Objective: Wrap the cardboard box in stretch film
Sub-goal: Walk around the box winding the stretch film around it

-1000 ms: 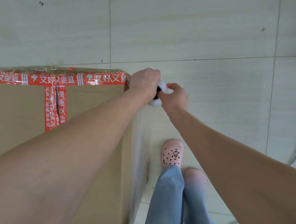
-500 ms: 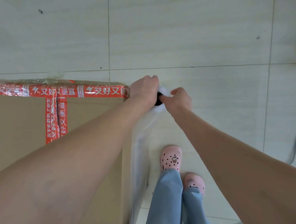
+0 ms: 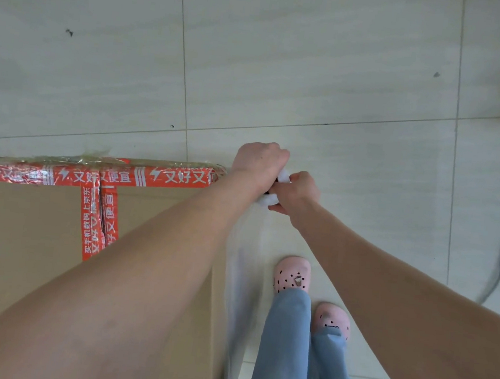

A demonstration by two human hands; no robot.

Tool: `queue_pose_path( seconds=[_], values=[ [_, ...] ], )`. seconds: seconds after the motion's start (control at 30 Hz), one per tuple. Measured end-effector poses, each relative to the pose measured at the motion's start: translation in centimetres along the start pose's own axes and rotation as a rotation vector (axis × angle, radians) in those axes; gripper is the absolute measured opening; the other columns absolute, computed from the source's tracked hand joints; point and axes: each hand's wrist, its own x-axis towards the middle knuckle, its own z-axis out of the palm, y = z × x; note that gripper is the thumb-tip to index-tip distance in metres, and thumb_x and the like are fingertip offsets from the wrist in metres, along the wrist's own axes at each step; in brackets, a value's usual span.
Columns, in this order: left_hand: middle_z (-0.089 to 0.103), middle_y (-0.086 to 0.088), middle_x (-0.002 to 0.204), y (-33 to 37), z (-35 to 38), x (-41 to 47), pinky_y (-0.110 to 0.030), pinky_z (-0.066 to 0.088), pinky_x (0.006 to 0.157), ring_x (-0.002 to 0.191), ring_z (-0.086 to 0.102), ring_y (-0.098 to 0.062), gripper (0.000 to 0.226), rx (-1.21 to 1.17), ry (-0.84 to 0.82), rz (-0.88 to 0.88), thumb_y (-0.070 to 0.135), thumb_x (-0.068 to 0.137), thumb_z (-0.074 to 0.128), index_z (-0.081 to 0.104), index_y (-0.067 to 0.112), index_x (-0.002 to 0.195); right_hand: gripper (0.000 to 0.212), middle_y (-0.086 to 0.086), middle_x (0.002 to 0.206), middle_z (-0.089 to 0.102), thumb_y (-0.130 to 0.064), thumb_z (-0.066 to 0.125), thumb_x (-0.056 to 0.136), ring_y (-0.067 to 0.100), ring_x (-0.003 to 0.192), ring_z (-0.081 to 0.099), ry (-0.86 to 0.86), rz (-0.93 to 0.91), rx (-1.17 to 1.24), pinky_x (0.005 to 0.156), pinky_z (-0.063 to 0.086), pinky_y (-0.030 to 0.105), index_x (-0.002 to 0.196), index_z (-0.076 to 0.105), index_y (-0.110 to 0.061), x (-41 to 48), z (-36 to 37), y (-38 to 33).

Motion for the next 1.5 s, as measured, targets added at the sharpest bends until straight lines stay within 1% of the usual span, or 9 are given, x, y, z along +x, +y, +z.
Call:
queue_pose_path(
  seconds=[0.23, 0.4, 0.57, 0.67, 0.87, 1.0, 1.1, 1.3, 1.5],
  values=[
    [0.057, -0.009, 0.106, -0.6, -0.6, 0.6, -0.026, 0.034, 0.068, 0.102, 0.059, -0.029, 0.019, -0.001, -0.051, 0.027, 0.010, 0.080, 0.056, 0.063, 0.010, 0.097, 0.033, 0.001, 0.089, 0.053, -0.017, 0.069, 0.079, 0.028, 0.083, 0.067, 0.025, -0.051, 0.004, 0.082, 0.057, 0.044, 0.096, 0.041, -0.015, 0.4, 1.0, -0.2],
    [0.059, -0.010, 0.106, -0.9, 0.2, 1.0, -0.028, 0.034, 0.066, 0.096, 0.059, -0.030, 0.024, -0.126, 0.000, -0.117, 0.012, 0.084, 0.053, 0.060, 0.009, 0.106, 0.027, 0.003, 0.098, 0.058, -0.023, 0.061, 0.083, 0.022, 0.074, 0.059, 0.106, -0.165, -0.163, 0.053, 0.041, 0.025, 0.107, 0.050, -0.023, 0.2, 0.3, -0.5],
    [0.055, -0.009, 0.112, -0.1, 1.0, 0.7, -0.034, 0.041, 0.070, 0.102, 0.057, -0.030, 0.026, -0.256, 0.116, -0.196, 0.010, 0.088, 0.049, 0.053, 0.013, 0.114, 0.032, 0.003, 0.109, 0.060, -0.027, 0.061, 0.082, 0.025, 0.091, 0.062, 0.159, -0.188, -0.261, 0.069, 0.049, 0.033, 0.111, 0.049, -0.021, 0.1, -1.5, -0.9],
    [0.054, -0.009, 0.111, 0.5, 0.5, 1.2, -0.035, 0.041, 0.070, 0.102, 0.057, -0.030, 0.021, -0.278, 0.114, -0.152, 0.011, 0.089, 0.050, 0.055, 0.012, 0.109, 0.023, 0.007, 0.108, 0.060, -0.019, 0.058, 0.083, 0.027, 0.087, 0.061, 0.150, -0.228, -0.375, 0.067, 0.047, 0.032, 0.105, 0.049, -0.021, 0.3, -2.4, -1.7],
    [0.059, -0.008, 0.101, -1.2, -0.2, 2.2, -0.031, 0.040, 0.066, 0.095, 0.059, -0.031, 0.018, -0.343, 0.127, -0.283, 0.013, 0.084, 0.051, 0.057, 0.014, 0.101, 0.029, 0.001, 0.111, 0.057, -0.015, 0.054, 0.084, 0.026, 0.091, 0.059, 0.178, -0.383, -0.538, 0.071, 0.046, 0.031, 0.111, 0.058, -0.025, 0.8, -2.2, -4.1],
    [0.060, -0.008, 0.100, -2.8, -1.0, 2.3, -0.031, 0.038, 0.065, 0.093, 0.058, -0.030, 0.015, -0.380, 0.137, -0.348, 0.013, 0.082, 0.051, 0.055, 0.014, 0.097, 0.030, -0.002, 0.114, 0.055, -0.016, 0.054, 0.085, 0.022, 0.087, 0.057, 0.151, -0.414, -0.474, 0.068, 0.045, 0.029, 0.113, 0.057, -0.026, 1.2, -1.2, -5.3],
    [0.059, -0.008, 0.097, -4.2, -1.2, 2.1, -0.031, 0.037, 0.062, 0.083, 0.053, -0.028, 0.010, -0.457, 0.094, -0.443, 0.015, 0.082, 0.054, 0.048, 0.016, 0.091, 0.035, -0.001, 0.107, 0.055, -0.025, 0.062, 0.084, 0.021, 0.082, 0.057, 0.089, -0.285, -0.396, 0.060, 0.043, 0.028, 0.116, 0.050, -0.023, 1.2, -0.6, -5.7],
    [0.057, -0.009, 0.110, -4.4, -1.0, 2.7, -0.034, 0.041, 0.068, 0.100, 0.058, -0.030, 0.032, -0.442, 0.073, -0.351, 0.014, 0.084, 0.057, 0.053, 0.011, 0.116, 0.027, 0.000, 0.084, 0.054, -0.019, 0.061, 0.082, 0.019, 0.064, 0.053, 0.050, -0.223, -0.284, 0.054, 0.041, 0.026, 0.103, 0.045, -0.021, 1.8, -0.3, -6.2],
    [0.062, -0.009, 0.097, -4.9, -2.1, 3.6, -0.030, 0.040, 0.064, 0.082, 0.056, -0.028, 0.021, -0.465, 0.044, -0.438, 0.008, 0.081, 0.054, 0.065, 0.008, 0.099, 0.030, -0.004, 0.077, 0.053, -0.014, 0.059, 0.079, 0.019, 0.067, 0.055, 0.051, -0.287, -0.353, 0.050, 0.039, 0.023, 0.108, 0.055, -0.022, 2.3, -0.5, -7.7]
  ],
)
